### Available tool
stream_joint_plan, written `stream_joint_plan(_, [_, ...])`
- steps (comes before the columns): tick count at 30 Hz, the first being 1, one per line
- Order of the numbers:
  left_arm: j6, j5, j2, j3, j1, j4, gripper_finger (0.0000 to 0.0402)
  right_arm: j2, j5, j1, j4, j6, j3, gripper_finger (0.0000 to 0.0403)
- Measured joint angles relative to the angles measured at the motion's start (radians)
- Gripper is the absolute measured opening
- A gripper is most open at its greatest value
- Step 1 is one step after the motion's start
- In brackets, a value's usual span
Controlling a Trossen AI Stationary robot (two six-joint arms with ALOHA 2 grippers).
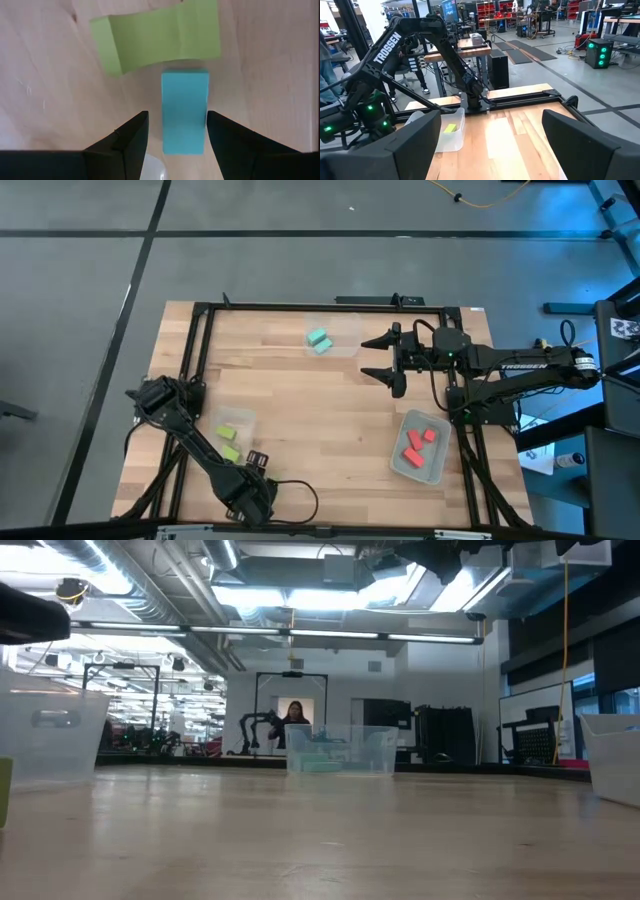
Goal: Sort & place blocks by color
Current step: Put the blue block into the top transparent bin
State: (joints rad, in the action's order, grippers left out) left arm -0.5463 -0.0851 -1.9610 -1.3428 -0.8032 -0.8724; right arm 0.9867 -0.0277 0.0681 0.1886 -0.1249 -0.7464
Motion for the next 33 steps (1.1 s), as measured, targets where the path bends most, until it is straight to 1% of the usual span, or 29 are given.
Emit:
stream_joint_plan(10, [0.008,-0.007,-0.014,0.006,0.0,0.048,0.0194,0.0,0.0,0.0,0.001,0.0,0.0,0.0351])
stream_joint_plan(16, [0.033,0.042,-0.048,0.002,0.002,0.05,0.0194,0.0,0.0,0.0,0.001,-0.001,0.0,0.0351])
stream_joint_plan(20, [0.016,0.013,-0.049,0.002,0.003,0.05,0.0194,0.0,0.001,0.0,0.001,-0.002,0.0,0.0351])
stream_joint_plan(23, [0.011,0.011,-0.048,0.003,0.005,0.051,0.0191,0.0,0.001,0.0,0.001,-0.002,0.0,0.0351])
stream_joint_plan(26, [0.009,0.007,-0.049,0.004,0.005,0.052,0.0168,0.0,0.001,0.0,0.001,-0.002,0.0,0.0351])
stream_joint_plan(30, [0.008,0.007,-0.036,0.007,0.005,0.055,0.0118,0.0,0.001,0.0,0.001,-0.002,0.0,0.0351])
stream_joint_plan(33, [0.001,-0.01,-0.02,0.01,0.006,0.059,0.0115,0.0,0.001,0.0,0.001,-0.002,0.0,0.0351])
